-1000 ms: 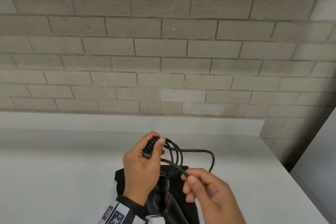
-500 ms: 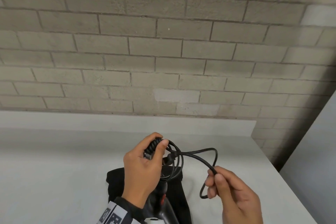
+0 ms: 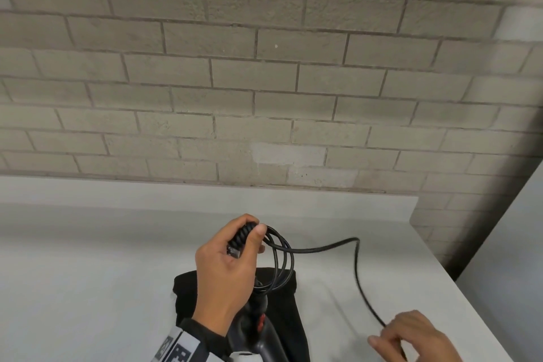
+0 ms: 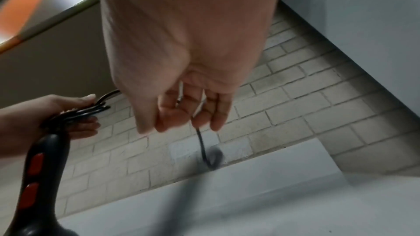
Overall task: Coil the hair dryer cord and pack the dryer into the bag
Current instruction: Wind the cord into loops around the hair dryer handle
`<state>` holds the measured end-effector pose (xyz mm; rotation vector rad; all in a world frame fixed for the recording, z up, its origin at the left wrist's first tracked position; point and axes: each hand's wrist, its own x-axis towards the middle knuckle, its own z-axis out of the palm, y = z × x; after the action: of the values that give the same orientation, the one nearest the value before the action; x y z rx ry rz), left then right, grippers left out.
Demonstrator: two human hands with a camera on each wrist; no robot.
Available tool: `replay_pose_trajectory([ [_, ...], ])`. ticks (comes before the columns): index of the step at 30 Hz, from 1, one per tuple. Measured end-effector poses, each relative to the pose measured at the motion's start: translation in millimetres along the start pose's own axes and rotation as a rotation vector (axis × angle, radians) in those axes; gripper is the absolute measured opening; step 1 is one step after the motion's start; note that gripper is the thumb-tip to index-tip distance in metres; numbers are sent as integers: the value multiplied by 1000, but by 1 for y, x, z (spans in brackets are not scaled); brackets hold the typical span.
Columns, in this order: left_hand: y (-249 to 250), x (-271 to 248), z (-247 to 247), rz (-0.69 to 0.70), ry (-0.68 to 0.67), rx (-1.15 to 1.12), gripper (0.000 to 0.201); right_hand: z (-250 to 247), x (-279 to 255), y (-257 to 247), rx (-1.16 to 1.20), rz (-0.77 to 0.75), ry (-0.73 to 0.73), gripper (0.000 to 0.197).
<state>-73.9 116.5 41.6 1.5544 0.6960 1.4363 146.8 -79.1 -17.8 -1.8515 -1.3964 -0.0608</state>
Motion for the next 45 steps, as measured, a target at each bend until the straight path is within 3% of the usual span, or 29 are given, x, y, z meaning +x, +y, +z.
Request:
replay_pose_trajectory([
  [2, 1, -2, 2, 10, -16, 9, 9, 10, 0, -2, -7, -92, 29, 38],
  [6, 5, -7, 7, 56, -66, 60, 6, 33, 14, -47, 84, -179, 383, 21],
  [7, 6, -8, 8, 60, -72, 66, 7, 37, 18, -58, 114, -180, 413, 25],
  [10, 7, -10, 9, 70, -77, 89, 9, 47, 34, -74, 36, -203, 221, 51],
  [11, 7, -10, 9, 74, -74, 95, 8, 49, 40, -75, -9, -234, 139, 49],
  [14, 6, -10, 5, 82, -48, 100, 7, 44, 55, -83, 56, -311, -30, 20],
  [18, 7, -10, 1, 97, -28, 124, 9, 23, 75, -104, 200, -418, 17, 13],
  [22, 11, -14, -1, 192, -145, 163, 21, 11, 97, -125, 291, -447, 75, 12],
  [25, 13, -16, -1, 269, -227, 204, 34, 13, 107, -135, 404, -405, 66, 8],
  [32, 17, -19, -1, 376, -141, 146, 29, 40, 104, -139, 766, -25, 33, 5],
  [37, 18, -20, -3, 348, -41, 146, 30, 54, 76, -136, 860, 160, 14, 24],
  [39, 18, -20, -2, 312, -6, 129, 29, 56, 63, -137, 886, 201, -62, 28],
  [45, 17, -21, 5, 153, 48, 70, 24, 54, 55, -139, 785, 222, -241, 10],
])
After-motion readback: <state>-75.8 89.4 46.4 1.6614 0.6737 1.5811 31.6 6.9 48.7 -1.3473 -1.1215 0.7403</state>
